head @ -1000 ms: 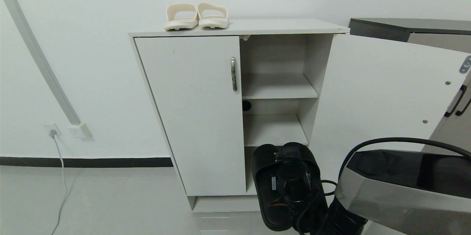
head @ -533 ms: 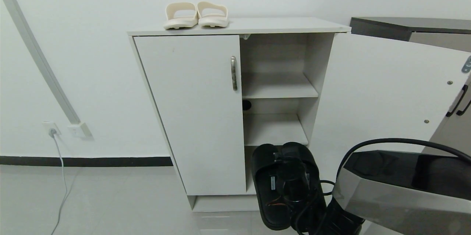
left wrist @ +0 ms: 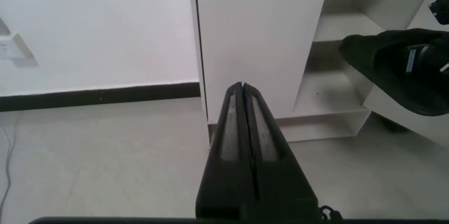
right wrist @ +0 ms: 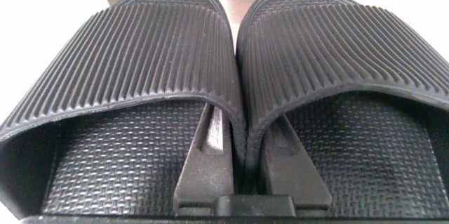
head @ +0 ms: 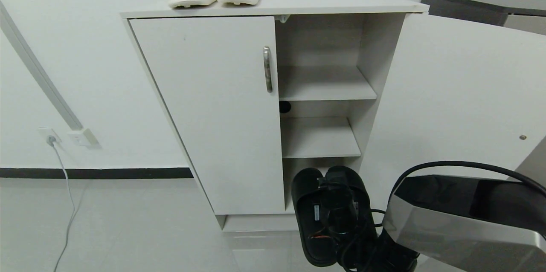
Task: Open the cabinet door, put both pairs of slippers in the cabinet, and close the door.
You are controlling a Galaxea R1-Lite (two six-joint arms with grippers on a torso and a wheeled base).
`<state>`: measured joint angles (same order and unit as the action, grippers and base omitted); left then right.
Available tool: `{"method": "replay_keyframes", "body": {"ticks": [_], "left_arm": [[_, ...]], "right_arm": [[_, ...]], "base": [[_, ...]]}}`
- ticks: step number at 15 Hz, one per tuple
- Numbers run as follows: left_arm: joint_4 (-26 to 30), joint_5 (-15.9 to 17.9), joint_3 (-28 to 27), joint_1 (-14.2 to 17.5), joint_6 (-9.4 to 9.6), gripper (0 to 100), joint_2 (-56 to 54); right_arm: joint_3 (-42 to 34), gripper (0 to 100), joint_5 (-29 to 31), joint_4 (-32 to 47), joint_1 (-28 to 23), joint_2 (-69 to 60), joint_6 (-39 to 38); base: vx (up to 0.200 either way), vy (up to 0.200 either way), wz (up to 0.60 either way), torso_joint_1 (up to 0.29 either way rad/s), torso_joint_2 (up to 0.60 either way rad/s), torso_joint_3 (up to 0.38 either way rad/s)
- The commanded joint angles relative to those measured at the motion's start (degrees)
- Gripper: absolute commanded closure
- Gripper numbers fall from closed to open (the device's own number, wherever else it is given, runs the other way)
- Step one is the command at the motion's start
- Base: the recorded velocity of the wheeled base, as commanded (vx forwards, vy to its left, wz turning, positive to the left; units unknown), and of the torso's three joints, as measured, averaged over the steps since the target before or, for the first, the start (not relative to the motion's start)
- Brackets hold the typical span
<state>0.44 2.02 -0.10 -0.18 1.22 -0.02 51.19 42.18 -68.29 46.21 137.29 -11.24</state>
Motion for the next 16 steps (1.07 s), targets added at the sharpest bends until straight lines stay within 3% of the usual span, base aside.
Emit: {"method": "replay_keyframes", "body": {"ticks": [1,5,10,16], "left_arm": [[0.0,0.0,0.01,0.01,0.01,100,0.11],[0.0,0.0,0.01,0.01,-0.08,100,0.11],[0.0,-0.09,0.01,0.01,-0.08,100,0.02],[0.0,0.0,0.01,0.01,-0.08,100,0.11]], "right_arm": [[0.4,100,0.1,-0.35,-0.07,1.49,-0.01],[0.76,100,0.54,-3.78,-0.78,2.46,0.43],[0.58,100,0.27,-17.75,-1.74,4.04,7.02],[1.63,100,0.01,-18.02,-3.5,4.39,6.58]], "base": [[0.0,0.0,0.0,0.007,0.01,-0.193],[0.0,0.0,0.0,0.004,0.0,-0.146],[0.0,0.0,0.0,0.0,0.0,0.0],[0.0,0.0,0.0,0.0,0.0,0.0]]}}
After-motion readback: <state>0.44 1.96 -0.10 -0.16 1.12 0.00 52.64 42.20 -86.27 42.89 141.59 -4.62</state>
